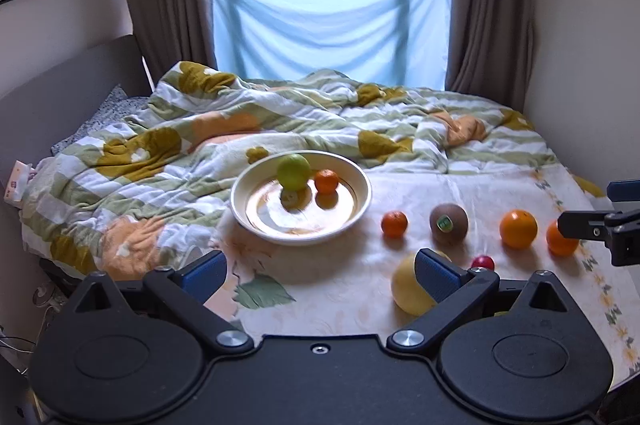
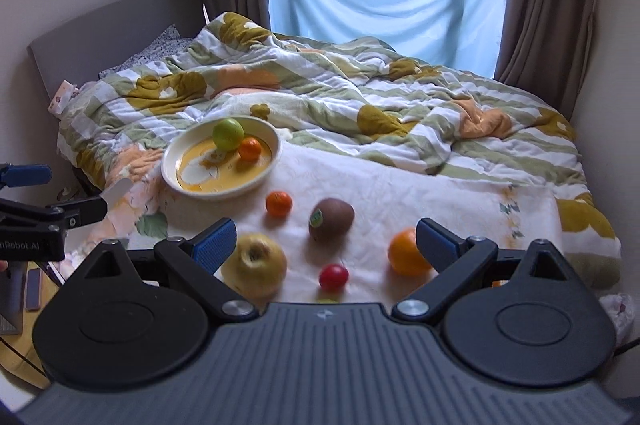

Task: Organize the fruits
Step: 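Move both tools back over the remaining fruits, then grasp the red tomato with the right tool while the left tool grasps the yellow pear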

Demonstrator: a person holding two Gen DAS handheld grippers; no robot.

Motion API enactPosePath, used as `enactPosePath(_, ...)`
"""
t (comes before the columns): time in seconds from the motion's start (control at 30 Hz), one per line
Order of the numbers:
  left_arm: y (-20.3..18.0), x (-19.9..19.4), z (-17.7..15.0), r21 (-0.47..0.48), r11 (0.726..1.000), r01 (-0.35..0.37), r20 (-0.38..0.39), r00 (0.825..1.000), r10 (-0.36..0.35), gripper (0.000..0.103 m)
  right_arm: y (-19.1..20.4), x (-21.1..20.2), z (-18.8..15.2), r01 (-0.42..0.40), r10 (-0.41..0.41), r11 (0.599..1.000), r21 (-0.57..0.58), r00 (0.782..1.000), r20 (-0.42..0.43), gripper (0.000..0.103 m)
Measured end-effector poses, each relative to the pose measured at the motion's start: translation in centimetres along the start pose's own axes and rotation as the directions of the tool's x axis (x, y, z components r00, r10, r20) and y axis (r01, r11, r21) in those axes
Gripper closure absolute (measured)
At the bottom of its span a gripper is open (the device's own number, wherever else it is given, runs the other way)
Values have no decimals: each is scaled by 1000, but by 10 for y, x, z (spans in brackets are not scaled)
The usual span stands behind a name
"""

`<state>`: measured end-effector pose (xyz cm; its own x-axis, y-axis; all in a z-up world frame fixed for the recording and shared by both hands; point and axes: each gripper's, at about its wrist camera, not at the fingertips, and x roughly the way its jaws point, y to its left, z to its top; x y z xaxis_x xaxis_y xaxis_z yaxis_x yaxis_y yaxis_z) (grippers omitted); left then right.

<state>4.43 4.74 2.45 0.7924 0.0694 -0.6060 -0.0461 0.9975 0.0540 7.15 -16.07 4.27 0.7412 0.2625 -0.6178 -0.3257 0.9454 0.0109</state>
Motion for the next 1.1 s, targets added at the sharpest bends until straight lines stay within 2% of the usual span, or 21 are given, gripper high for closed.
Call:
enactPosePath(0.37, -31, 48, -16, 71, 995, 63, -78, 995, -57, 1, -45, 24, -56, 56, -53, 998, 32, 994, -98, 0)
enactPosePath(0.67, -56, 97, -27, 130, 981, 146, -147, 981, -127, 1, -60, 61, -97, 65, -63, 998, 10, 983, -171, 0)
enactPosePath(0.97, -76, 133, -32, 183, 966, 182, -193, 970, -146, 3, -58, 86, -109, 46, -44, 999, 2, 979, -199, 1)
enactPosePath(1.1, -83, 144, -33, 195, 962, 189, -205, 967, -149, 6, -56, 94, -111, 38, -37, 999, 2, 977, -209, 9)
